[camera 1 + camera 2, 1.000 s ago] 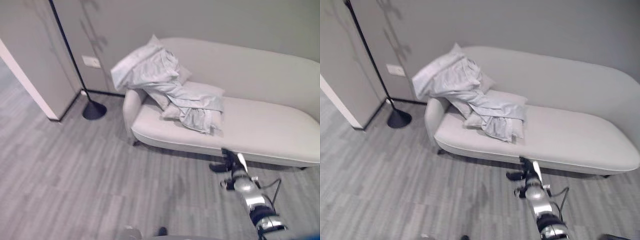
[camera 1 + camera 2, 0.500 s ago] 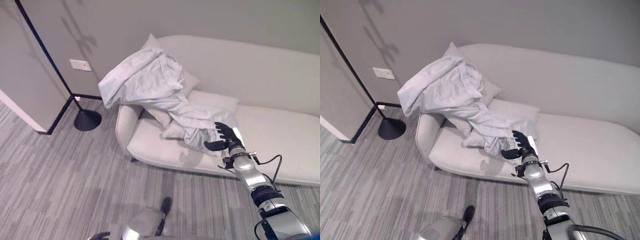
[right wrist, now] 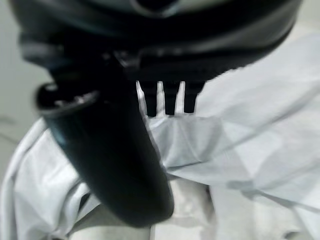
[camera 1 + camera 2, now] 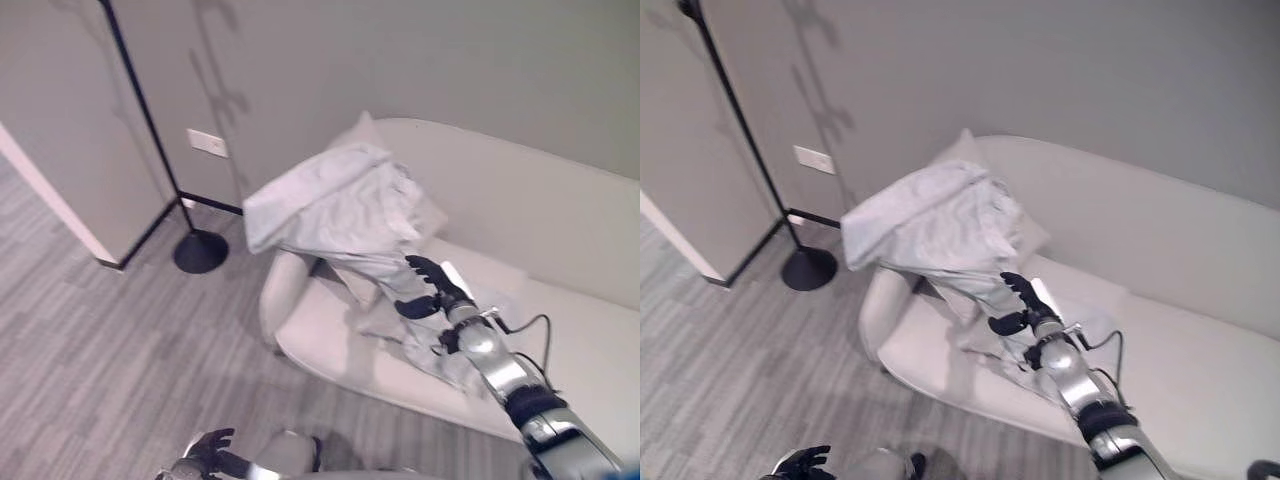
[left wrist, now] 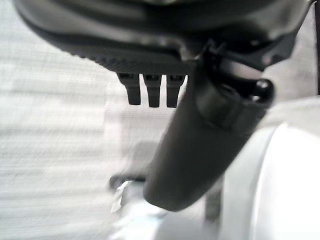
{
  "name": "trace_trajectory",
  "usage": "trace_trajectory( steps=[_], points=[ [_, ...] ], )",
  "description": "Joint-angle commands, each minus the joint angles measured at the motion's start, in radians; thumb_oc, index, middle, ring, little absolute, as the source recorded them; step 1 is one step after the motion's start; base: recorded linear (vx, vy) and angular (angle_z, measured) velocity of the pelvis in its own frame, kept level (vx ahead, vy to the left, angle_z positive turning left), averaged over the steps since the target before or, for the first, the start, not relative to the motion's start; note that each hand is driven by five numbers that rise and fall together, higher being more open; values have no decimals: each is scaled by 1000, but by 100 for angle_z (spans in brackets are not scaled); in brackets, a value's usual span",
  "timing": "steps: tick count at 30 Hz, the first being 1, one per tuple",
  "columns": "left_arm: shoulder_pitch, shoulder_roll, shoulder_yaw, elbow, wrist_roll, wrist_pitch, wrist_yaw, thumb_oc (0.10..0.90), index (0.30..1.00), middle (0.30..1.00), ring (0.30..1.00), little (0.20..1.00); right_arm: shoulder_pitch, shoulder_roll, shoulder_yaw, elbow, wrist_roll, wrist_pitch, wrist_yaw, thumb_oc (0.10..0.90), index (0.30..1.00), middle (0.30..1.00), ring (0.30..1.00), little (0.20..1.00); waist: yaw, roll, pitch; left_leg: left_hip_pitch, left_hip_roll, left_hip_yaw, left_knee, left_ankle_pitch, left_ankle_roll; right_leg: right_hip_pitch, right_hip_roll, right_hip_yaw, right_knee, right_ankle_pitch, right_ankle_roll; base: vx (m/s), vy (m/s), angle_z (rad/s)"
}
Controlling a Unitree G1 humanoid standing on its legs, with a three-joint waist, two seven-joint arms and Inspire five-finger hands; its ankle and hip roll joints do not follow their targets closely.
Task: Hang the clothes on the sofa on the clothes rack.
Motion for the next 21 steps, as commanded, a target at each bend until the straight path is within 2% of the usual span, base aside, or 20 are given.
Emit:
trace_trajectory(
  steps=[1, 5, 10, 16, 21],
  points=[
    [64, -14, 10, 66, 32, -14, 0, 800, 900, 900, 900, 900, -62, -98, -135, -71, -60, -70, -61, 800, 900, 900, 900, 900, 35, -69, -81, 16, 20, -75, -194, 86, -12, 95, 16, -63, -105, 156, -33, 110, -92, 58],
    [82, -31, 28, 99, 41, -10, -5, 800, 900, 900, 900, 900, -44, -107, -139, -69, -109, -68, -68, 800, 900, 900, 900, 900, 34, -77, -96, 3, 25, -93, -194, 85, -24, 104, 28, -57, -148, 159, -41, 72, -55, 32],
    [100, -32, 52, 107, 71, -7, 7, 800, 900, 900, 900, 900, 41, -193, -172, -124, -277, -37, -99, 800, 900, 900, 900, 900, 26, -83, -111, -2, 44, -131, -194, 79, -51, 138, 43, -103, -188, 135, -58, 73, -77, 53],
    [94, -40, 34, 98, 72, -8, 8, 800, 900, 900, 900, 900, 107, -188, -205, -163, -260, -37, -84, 800, 900, 900, 900, 900, 3, -85, -117, -9, 55, -145, -194, 78, -67, 149, 54, -116, -211, 128, -69, 29, -47, -24],
    [95, -39, 33, 98, 72, -8, 8, 800, 900, 900, 900, 900, 110, -188, -207, -166, -260, -36, -83, 800, 900, 900, 900, 900, 3, -85, -118, -10, 56, -146, -194, 77, -67, 149, 54, -116, -211, 127, -69, 3, -8, -3]
  ],
)
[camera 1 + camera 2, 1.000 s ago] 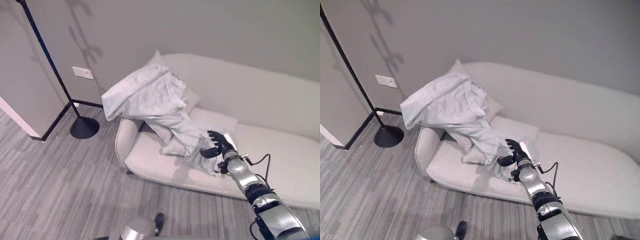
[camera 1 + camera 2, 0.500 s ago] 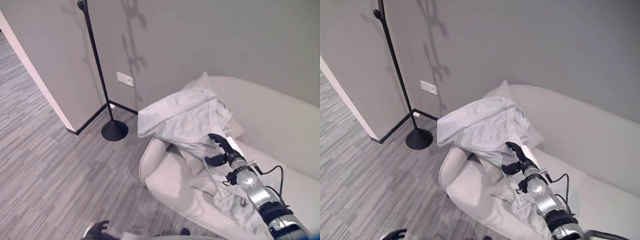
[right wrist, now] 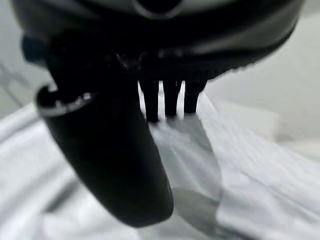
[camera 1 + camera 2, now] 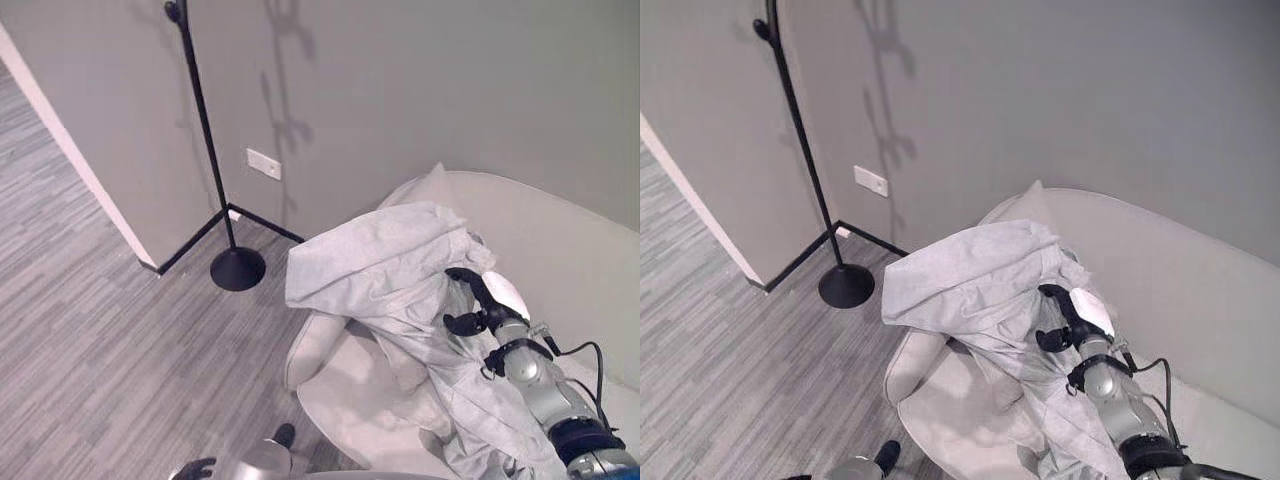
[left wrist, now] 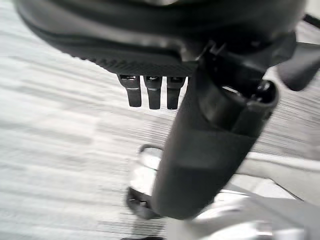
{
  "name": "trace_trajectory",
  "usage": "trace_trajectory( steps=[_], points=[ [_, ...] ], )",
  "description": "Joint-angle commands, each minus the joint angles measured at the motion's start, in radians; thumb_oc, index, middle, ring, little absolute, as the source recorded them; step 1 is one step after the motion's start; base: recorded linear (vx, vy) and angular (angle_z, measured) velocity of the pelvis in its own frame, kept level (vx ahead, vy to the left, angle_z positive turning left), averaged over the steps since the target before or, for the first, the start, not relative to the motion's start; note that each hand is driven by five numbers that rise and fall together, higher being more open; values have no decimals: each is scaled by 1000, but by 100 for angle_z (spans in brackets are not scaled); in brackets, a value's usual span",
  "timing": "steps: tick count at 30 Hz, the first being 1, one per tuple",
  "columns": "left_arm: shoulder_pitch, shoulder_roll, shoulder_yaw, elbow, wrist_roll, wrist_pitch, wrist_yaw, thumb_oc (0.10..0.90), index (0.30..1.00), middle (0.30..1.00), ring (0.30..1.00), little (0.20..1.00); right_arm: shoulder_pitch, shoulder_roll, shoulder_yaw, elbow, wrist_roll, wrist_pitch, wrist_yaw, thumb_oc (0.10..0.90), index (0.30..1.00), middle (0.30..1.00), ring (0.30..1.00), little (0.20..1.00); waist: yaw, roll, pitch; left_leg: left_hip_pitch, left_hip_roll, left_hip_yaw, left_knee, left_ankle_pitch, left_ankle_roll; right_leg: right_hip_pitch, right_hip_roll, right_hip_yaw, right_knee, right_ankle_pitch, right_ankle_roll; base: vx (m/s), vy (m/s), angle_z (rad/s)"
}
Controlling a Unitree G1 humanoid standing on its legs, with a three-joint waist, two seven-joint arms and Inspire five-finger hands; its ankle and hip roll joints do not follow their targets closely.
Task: Hang the clothes on the sofa on the clothes rack.
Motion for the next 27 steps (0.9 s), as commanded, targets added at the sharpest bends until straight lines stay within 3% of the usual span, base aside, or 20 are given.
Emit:
trace_trajectory(
  steps=[1, 2, 9, 27],
  points=[
    [-13, -39, -20, 97, 28, -1, 5, 800, 900, 900, 900, 900, -53, -100, -63, -67, 11, -32, -58, 800, 900, 900, 900, 900, 8, 31, -90, 36, -16, -138, -39, -49, 39, -35, 92, 16, 25, 5, -35, -14, -59, -1],
    [-15, -59, -9, 102, 30, 5, 4, 800, 900, 900, 900, 900, 71, -60, -129, -216, 24, -41, -37, 800, 900, 900, 900, 900, -40, 34, -84, 27, -6, -126, -39, -41, 30, -45, 102, 32, 20, 9, -41, -11, -67, 2],
    [-3, -66, -5, 96, 42, 2, -2, 800, 900, 900, 900, 900, 230, -52, -236, -346, 25, -52, -11, 800, 900, 900, 900, 900, -78, 37, -83, 27, 6, -114, -39, -46, 25, -51, 113, 49, 20, 6, -46, -1, -32, -7],
    [6, -75, -91, 19, 71, -20, 1, 800, 900, 900, 900, 900, 184, -38, -65, -110, -19, -60, -5, 800, 900, 900, 900, 900, -95, 72, -73, 41, 15, -96, -39, -64, 23, -38, 123, 66, 10, -9, -56, -4, -3, -4]
  ],
)
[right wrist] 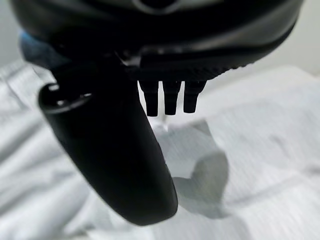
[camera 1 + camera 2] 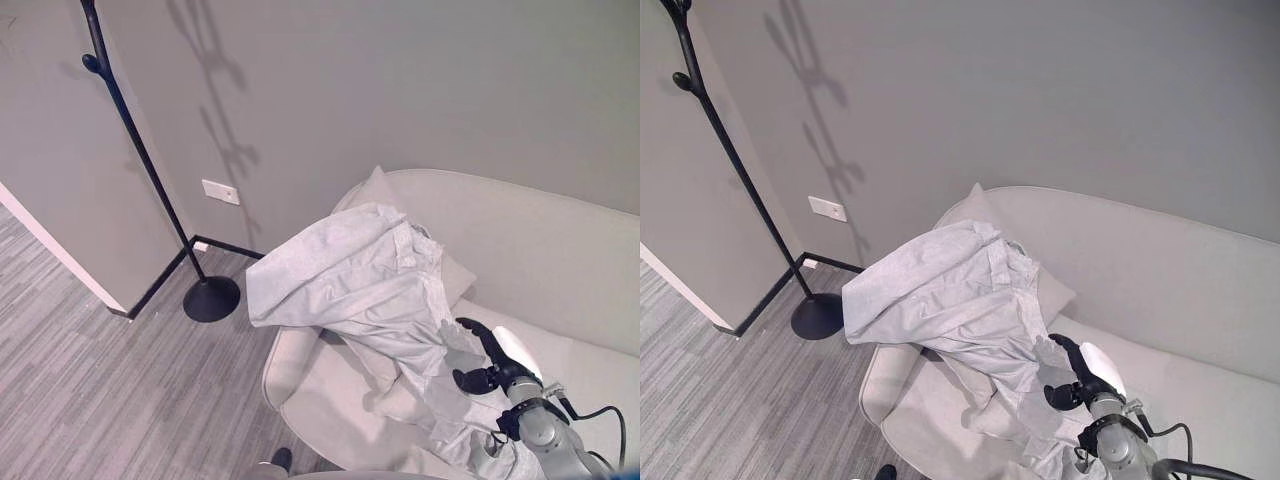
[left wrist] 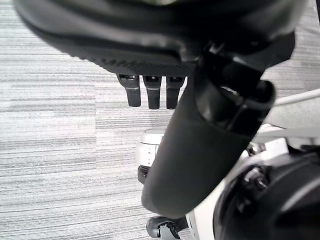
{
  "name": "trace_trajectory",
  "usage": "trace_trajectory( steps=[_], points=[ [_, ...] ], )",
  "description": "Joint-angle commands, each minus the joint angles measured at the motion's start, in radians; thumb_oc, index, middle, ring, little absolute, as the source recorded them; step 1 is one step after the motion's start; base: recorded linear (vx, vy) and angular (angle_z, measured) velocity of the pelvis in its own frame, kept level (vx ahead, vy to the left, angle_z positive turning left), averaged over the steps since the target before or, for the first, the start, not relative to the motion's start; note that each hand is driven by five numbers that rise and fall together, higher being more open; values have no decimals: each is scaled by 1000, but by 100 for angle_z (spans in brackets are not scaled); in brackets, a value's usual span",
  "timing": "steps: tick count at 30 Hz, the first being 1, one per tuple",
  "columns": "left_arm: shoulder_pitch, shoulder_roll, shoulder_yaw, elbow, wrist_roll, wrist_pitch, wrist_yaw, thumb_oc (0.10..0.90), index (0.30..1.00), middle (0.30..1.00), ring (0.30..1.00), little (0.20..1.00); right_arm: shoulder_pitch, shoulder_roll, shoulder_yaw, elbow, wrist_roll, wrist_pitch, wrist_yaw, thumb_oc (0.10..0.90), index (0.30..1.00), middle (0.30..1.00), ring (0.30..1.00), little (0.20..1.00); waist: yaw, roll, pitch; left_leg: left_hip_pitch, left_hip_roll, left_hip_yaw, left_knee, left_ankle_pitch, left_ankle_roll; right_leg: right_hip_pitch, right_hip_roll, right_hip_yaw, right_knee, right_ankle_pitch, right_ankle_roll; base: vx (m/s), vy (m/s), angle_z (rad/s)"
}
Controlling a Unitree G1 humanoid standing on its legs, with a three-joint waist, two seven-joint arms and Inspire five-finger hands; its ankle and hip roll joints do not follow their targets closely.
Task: Hang the clothes on the sofa on the clothes rack.
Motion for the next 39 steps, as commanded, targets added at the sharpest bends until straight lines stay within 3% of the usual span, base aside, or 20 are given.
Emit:
trace_trajectory(
  steps=[1, 14, 15, 18, 23, 33, 39],
  points=[
    [-76, -35, -13, 27, 19, -38, 5, 800, 900, 900, 900, 900, -112, -66, 10, 20, -9, -36, -38, 800, 900, 900, 900, 900, 27, 25, 4, 20, -46, -129, -15, -48, 41, -19, 68, 18, 11, 8, -28, 35, -14, 4],
    [-98, -44, -63, 43, 25, -41, 29, 800, 900, 900, 900, 900, -313, 54, 266, 426, 0, 2, -16, 800, 900, 900, 900, 900, 69, 44, 7, 7, -65, -164, -15, -31, 36, -14, 59, -17, 11, 4, -30, 1, 9, 6],
    [-111, -42, -76, 40, 37, -42, 31, 800, 900, 900, 900, 900, -347, 84, 325, 518, -37, 13, -4, 400, 300, 300, 300, 300, 84, 44, 6, 2, -70, -175, -15, -27, 34, -13, 58, -28, 11, 3, -31, 2, 6, 18],
    [-126, -35, -96, 32, 59, -42, 37, 800, 900, 900, 900, 900, -382, 130, 377, 624, -57, 21, 2, 400, 300, 300, 300, 300, 102, 43, 3, -7, -77, -191, -15, -21, 32, -14, 56, -43, 11, 2, -31, 1, 5, 14],
    [-136, -26, -103, 25, 71, -40, 47, 800, 900, 900, 900, 900, -389, 154, 385, 653, -49, 32, -4, 400, 300, 300, 300, 300, 119, 38, -3, -14, -85, -208, -15, -16, 29, -14, 53, -60, 11, 1, -30, 4, 8, 19],
    [-124, -16, -78, 23, 68, -40, 56, 800, 900, 900, 900, 900, -377, 62, 313, 484, -37, 39, -27, 400, 300, 300, 300, 300, 112, 24, -19, -8, -80, -203, -15, -23, 30, -8, 53, -56, 11, -3, -29, 3, 0, 4],
    [-96, -15, 9, 1, -22, -42, 50, 800, 900, 900, 900, 900, -297, -111, 18, 142, -20, 49, -143, 400, 300, 300, 300, 300, 78, 25, -35, 5, -73, -185, -15, -39, 37, -6, 54, -35, 11, -6, -27, 17, 14, -6]
  ],
)
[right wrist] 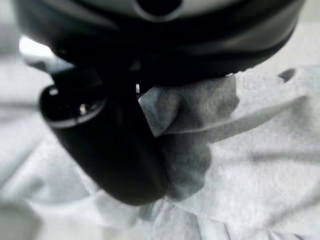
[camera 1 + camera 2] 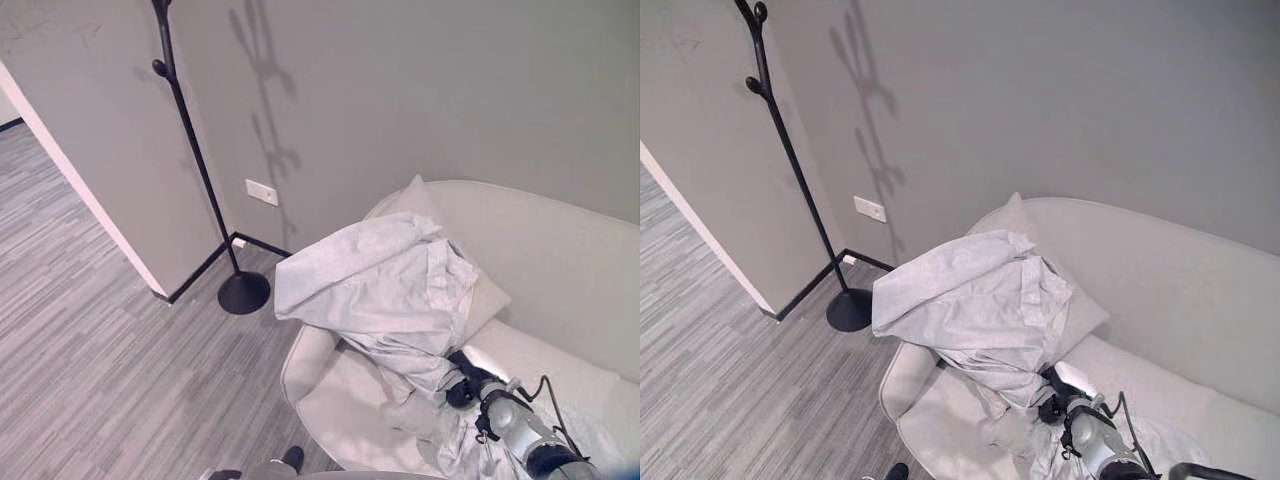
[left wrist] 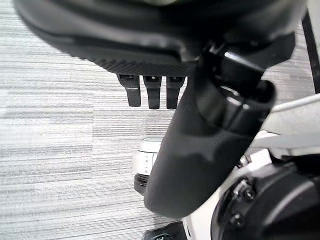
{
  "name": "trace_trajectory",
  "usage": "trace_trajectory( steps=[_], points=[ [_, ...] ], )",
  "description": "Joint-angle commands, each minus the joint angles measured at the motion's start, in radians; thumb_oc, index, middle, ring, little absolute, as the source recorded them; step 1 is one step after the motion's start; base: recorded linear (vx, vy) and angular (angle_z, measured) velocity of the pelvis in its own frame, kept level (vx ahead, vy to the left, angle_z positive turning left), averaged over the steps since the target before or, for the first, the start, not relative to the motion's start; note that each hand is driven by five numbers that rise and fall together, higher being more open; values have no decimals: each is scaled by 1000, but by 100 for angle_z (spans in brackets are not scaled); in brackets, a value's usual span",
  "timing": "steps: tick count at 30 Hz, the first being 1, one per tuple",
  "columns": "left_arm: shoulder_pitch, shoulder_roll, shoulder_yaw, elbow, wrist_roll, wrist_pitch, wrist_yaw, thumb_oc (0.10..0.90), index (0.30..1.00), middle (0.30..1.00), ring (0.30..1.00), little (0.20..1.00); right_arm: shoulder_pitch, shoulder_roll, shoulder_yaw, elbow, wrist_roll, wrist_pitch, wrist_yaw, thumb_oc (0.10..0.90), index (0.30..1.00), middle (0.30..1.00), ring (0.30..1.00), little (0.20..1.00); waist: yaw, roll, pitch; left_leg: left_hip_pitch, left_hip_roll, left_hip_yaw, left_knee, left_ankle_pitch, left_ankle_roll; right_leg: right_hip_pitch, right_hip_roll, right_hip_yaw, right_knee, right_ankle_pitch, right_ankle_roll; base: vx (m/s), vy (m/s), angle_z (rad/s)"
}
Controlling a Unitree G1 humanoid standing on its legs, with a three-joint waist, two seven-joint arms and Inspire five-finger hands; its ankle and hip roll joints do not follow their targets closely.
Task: Hang the clothes on the sofa on the clothes rack.
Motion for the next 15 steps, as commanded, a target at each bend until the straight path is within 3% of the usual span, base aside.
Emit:
trace_trajectory(
  steps=[1, 6, 9, 12, 15],
  points=[
    [-71, -8, 45, 11, -94, -40, 10, 800, 900, 900, 900, 900, -22, -164, -183, -230, -7, -18, -165, 400, 300, 300, 300, 300, 25, -19, -15, 27, -83, -102, 1, -67, 57, -19, 36, 47, 11, 4, -11, 31, 2, -11],
    [-74, 48, 103, -139, -134, -63, 24, 800, 900, 900, 900, 900, 59, -283, -440, -424, -147, 17, -289, 400, 300, 300, 300, 300, 22, -24, -30, 36, -83, -109, 1, -75, 59, -8, 36, 45, 11, -6, -11, 24, -6, -5],
    [-57, 108, 143, -330, -202, -72, 23, 800, 900, 900, 900, 900, 73, -367, -595, -522, -228, 60, -333, 400, 300, 300, 300, 300, 32, -28, -41, 36, -84, -115, 1, -77, 58, -5, 37, 40, 11, -10, -9, 15, -7, 6],
    [-28, 165, 181, -540, -271, -77, 24, 800, 900, 900, 900, 900, 28, -423, -676, -595, -266, 84, -370, 400, 300, 300, 300, 300, 47, -32, -49, 34, -85, -119, 1, -78, 58, -5, 39, 38, 11, -11, -9, 22, -14, 6],
    [8, 213, 229, -760, -325, -78, 16, 800, 900, 900, 900, 900, -86, -489, -684, -676, -293, 86, -366, 400, 300, 300, 300, 300, 66, -42, -56, 31, -83, -117, 1, -75, 58, -6, 39, 43, 11, -6, -7, 0, 0, 0]
  ],
)
